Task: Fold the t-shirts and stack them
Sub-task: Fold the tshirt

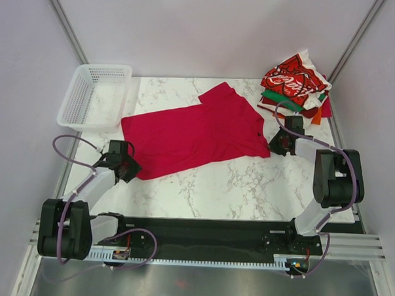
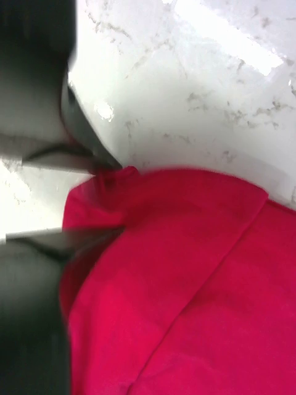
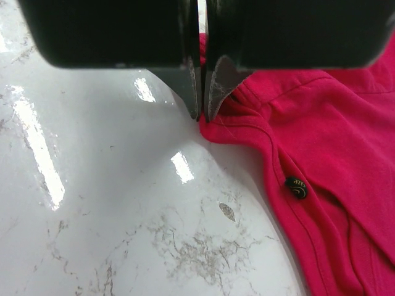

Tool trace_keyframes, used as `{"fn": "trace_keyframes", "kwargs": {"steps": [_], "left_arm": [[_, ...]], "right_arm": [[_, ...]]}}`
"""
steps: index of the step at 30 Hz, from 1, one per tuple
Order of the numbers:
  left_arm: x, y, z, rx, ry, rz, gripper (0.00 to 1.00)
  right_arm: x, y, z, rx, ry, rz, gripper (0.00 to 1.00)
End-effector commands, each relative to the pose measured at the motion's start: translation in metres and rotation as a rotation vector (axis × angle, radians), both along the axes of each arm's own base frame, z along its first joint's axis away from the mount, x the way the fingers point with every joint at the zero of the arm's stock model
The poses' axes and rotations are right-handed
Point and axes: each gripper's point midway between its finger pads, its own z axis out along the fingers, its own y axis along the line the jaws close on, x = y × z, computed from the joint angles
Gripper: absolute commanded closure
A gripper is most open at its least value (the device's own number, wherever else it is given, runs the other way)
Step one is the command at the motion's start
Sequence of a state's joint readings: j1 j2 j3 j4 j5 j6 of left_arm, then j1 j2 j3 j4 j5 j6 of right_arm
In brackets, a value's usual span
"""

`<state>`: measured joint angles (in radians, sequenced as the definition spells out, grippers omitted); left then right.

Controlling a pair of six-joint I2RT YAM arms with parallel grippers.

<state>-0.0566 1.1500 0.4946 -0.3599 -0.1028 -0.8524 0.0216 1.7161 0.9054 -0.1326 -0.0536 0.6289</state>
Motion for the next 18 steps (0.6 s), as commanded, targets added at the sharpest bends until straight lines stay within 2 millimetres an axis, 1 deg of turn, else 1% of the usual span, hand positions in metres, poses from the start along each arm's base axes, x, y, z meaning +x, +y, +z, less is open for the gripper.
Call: {"fn": "trace_keyframes", "kwargs": {"steps": [1, 2, 4, 5, 7, 8, 9, 11, 12, 13, 14, 15, 18], "left_arm": [[0.006, 0.007, -0.003, 0.018, -0.001, 0.055, 0.61], [0.006, 0.006, -0.004, 0.014, -0.002, 0.050, 0.75], [0.007, 0.004, -0.001, 0.010, -0.010, 0.045, 0.98], [0.007, 0.006, 0.000, 0.024, -0.013, 0.032, 0.98], [0.008, 0.013, 0.009, 0.062, -0.022, 0.035, 0.98], [0.006, 0.021, 0.012, 0.097, -0.018, 0.056, 0.98], [-0.004, 0.024, 0.011, 0.108, 0.019, 0.071, 0.98], [-0.007, 0.029, 0.018, 0.095, 0.002, 0.101, 0.98], [-0.011, 0.031, 0.017, 0.091, 0.009, 0.108, 0.98], [-0.015, 0.040, 0.017, 0.094, 0.017, 0.142, 0.98], [-0.017, 0.044, 0.019, 0.095, 0.012, 0.155, 0.98], [-0.022, 0.046, 0.017, 0.101, 0.028, 0.162, 0.98], [-0.027, 0.051, 0.016, 0.119, 0.045, 0.184, 0.98]], "right_arm": [[-0.007, 0.000, -0.008, 0.005, 0.025, 0.006, 1.00], [-0.007, 0.000, -0.009, 0.002, 0.026, 0.004, 1.00], [-0.006, 0.000, -0.010, 0.004, 0.028, 0.002, 1.00], [-0.007, 0.000, -0.012, 0.005, 0.034, 0.003, 1.00], [-0.007, -0.007, -0.013, 0.001, 0.044, -0.012, 1.00], [-0.009, -0.011, -0.014, 0.000, 0.047, -0.024, 1.00], [-0.010, -0.027, -0.014, -0.004, 0.052, -0.064, 1.00], [-0.013, -0.036, -0.014, -0.016, 0.054, -0.094, 1.00], [-0.014, -0.041, -0.013, -0.021, 0.054, -0.106, 1.00], [-0.015, -0.044, -0.013, -0.027, 0.056, -0.113, 1.00], [-0.016, -0.047, -0.011, -0.039, 0.053, -0.119, 1.00], [-0.018, -0.049, -0.010, -0.044, 0.061, -0.124, 1.00], [-0.024, -0.059, -0.005, -0.090, 0.051, -0.157, 1.00]]}}
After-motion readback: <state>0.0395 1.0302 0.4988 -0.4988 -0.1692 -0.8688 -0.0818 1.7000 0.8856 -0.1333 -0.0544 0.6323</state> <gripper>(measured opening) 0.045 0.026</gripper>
